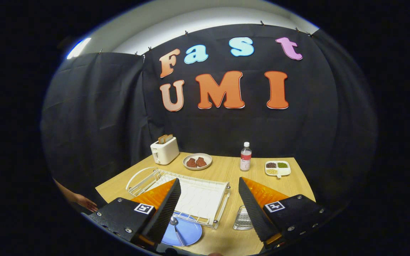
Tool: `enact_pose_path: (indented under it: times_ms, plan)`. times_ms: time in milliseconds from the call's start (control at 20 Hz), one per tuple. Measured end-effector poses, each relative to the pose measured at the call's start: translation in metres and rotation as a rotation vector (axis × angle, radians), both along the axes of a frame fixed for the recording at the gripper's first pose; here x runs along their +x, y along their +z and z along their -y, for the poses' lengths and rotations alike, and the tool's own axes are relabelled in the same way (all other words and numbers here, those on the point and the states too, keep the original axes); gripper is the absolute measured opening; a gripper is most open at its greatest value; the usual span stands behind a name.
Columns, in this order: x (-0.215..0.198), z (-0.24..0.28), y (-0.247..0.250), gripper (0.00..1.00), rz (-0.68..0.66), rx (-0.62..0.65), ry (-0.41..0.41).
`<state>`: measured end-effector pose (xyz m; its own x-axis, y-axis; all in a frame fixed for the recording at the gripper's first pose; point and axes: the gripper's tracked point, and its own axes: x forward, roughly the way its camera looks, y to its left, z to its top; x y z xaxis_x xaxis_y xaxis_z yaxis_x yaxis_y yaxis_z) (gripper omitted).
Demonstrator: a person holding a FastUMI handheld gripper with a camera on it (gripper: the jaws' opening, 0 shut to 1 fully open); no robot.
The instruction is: Take the plate from the dish rack, then take the spoon from the basket and place it into the plate.
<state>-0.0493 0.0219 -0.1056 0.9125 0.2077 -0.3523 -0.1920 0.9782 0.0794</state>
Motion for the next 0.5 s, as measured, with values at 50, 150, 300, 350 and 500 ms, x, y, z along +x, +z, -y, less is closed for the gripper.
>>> enact_pose_path:
  times_ms: [50,150,300,350,500]
  plan:
    - [0.002,0.000,0.009,0.97,0.024,0.007,-0.004]
    - [0.005,-0.002,0.026,0.97,0.070,0.019,-0.003]
    - [0.007,0.002,0.050,0.97,0.129,0.016,-0.013]
    - [0.009,0.003,0.057,0.97,0.148,0.017,-0.018]
    - [0.012,0.007,0.077,0.97,0.209,0.023,-0.026]
